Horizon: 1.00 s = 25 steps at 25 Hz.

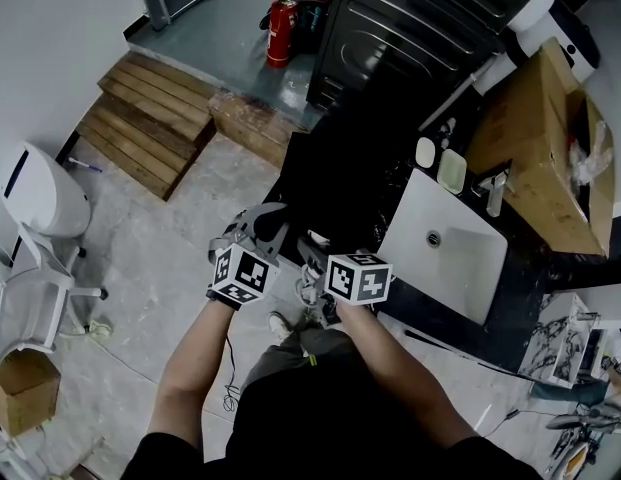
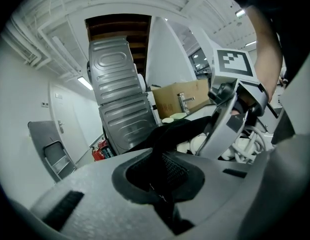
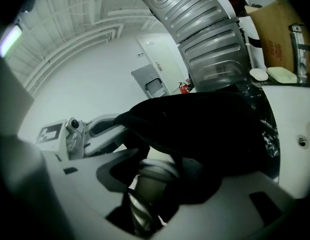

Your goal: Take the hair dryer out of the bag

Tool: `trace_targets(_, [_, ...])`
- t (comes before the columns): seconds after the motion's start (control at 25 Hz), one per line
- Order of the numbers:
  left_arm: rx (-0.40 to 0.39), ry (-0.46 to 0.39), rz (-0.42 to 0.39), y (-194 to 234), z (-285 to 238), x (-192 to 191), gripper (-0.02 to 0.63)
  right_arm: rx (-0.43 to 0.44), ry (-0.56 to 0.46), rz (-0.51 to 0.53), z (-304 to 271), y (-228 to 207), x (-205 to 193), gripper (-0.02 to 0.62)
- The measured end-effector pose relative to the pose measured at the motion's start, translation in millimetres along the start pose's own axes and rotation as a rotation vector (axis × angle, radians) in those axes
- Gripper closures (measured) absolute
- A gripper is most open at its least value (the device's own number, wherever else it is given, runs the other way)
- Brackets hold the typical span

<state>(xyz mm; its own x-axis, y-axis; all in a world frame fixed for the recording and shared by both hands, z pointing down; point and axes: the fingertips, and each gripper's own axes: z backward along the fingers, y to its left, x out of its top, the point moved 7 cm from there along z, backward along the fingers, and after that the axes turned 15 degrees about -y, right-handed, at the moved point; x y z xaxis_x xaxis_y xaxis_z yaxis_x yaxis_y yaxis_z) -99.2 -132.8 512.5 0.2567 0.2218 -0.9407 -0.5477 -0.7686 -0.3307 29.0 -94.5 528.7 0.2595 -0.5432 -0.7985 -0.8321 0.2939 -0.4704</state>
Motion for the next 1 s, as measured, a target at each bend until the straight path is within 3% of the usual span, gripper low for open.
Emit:
trace_targets(0.44, [-0.018, -0.004, 0.011, 10, -15, 5, 0.575, 0.105, -0.018, 0.083, 23, 11, 4, 0.354])
trace_targets(0.72, [0.007, -0.058, 0.040, 19, -18, 22, 0.575, 0.141, -0.003, 0.114, 29, 13, 0, 0.353])
trace_targets(1.0, [0.019, -0.041, 0.076, 25, -20, 18, 0.575, 0.206, 0.015, 0.140, 38, 19, -6, 0.353])
